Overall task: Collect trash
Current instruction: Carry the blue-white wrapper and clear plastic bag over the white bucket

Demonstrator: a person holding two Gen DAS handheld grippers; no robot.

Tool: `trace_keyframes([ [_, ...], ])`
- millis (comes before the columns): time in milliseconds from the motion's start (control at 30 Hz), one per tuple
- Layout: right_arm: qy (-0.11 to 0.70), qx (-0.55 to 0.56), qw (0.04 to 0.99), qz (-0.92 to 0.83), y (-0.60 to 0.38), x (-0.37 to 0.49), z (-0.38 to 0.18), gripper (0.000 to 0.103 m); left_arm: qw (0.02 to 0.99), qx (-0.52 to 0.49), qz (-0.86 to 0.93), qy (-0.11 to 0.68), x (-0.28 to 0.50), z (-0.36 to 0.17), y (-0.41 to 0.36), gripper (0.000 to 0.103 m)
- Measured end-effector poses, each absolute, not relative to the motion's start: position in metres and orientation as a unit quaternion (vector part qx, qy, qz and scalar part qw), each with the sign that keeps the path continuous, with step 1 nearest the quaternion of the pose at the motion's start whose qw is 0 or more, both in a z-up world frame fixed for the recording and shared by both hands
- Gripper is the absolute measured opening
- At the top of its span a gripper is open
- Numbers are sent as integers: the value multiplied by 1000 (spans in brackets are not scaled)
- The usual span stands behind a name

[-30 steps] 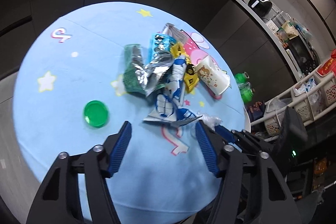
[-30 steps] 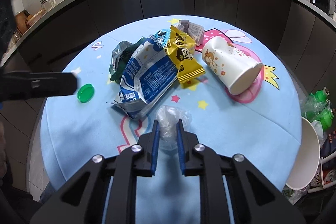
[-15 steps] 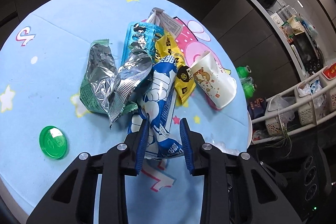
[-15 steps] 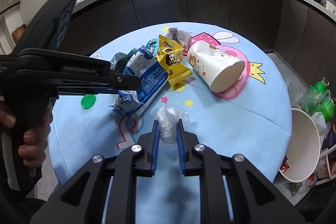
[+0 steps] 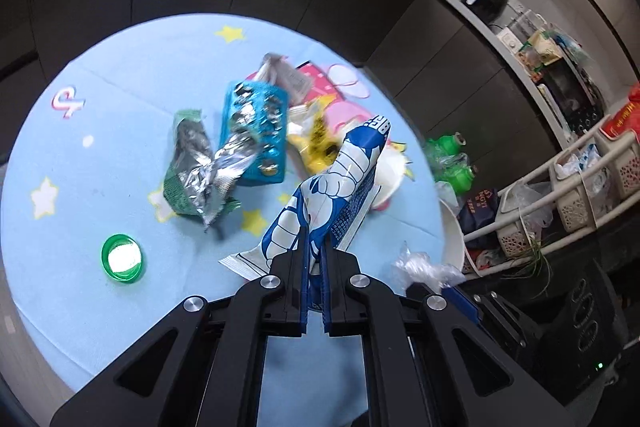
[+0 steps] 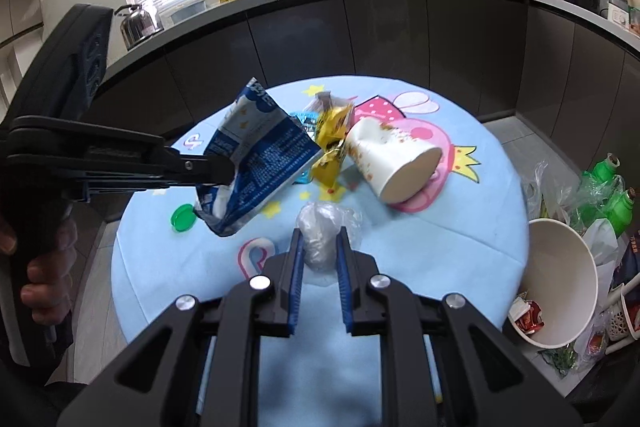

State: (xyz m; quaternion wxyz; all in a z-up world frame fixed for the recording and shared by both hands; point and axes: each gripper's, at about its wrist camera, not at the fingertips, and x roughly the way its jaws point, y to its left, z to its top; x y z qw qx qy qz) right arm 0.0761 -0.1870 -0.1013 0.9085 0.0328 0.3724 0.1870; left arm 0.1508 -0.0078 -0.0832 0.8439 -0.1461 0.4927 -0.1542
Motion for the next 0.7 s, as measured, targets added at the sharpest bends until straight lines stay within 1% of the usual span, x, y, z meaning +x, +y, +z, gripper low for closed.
trace_keyframes([
  [333,328,61,931,147,-232,58,-72,17,849,-104,-220,470,137,-44,-67,4],
  [700,312,101,942,74,-300,45,-71,17,834,-73,-279,470,143,-35,-135,4],
])
